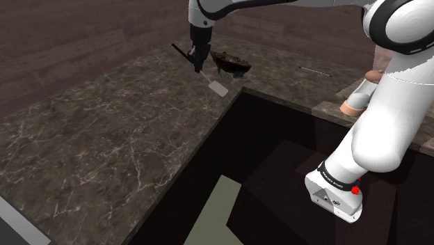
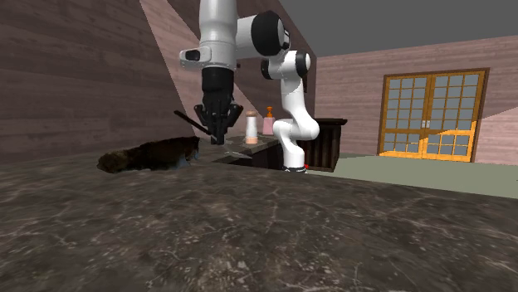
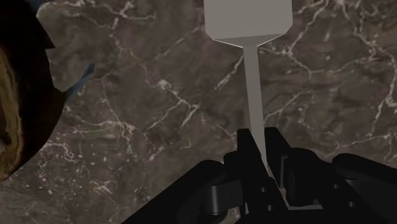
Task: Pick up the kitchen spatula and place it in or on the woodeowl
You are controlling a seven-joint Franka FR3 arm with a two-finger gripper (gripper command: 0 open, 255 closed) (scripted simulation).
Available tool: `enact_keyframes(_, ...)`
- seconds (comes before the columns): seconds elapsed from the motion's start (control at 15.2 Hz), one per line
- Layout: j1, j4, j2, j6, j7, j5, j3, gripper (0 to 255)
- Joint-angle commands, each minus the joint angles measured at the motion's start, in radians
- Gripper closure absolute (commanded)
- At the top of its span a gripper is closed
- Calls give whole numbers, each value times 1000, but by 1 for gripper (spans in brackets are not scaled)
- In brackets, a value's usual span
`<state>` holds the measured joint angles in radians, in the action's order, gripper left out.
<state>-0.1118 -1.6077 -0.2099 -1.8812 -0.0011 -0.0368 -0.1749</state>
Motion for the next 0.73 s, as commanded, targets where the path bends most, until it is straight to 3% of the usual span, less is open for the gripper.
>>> enact_keyframes(0.0, -1, 25, 3, 28, 0, 1, -1, 255)
enact_keyframes(0.66, -5, 176, -9, 167, 0, -1, -2, 255)
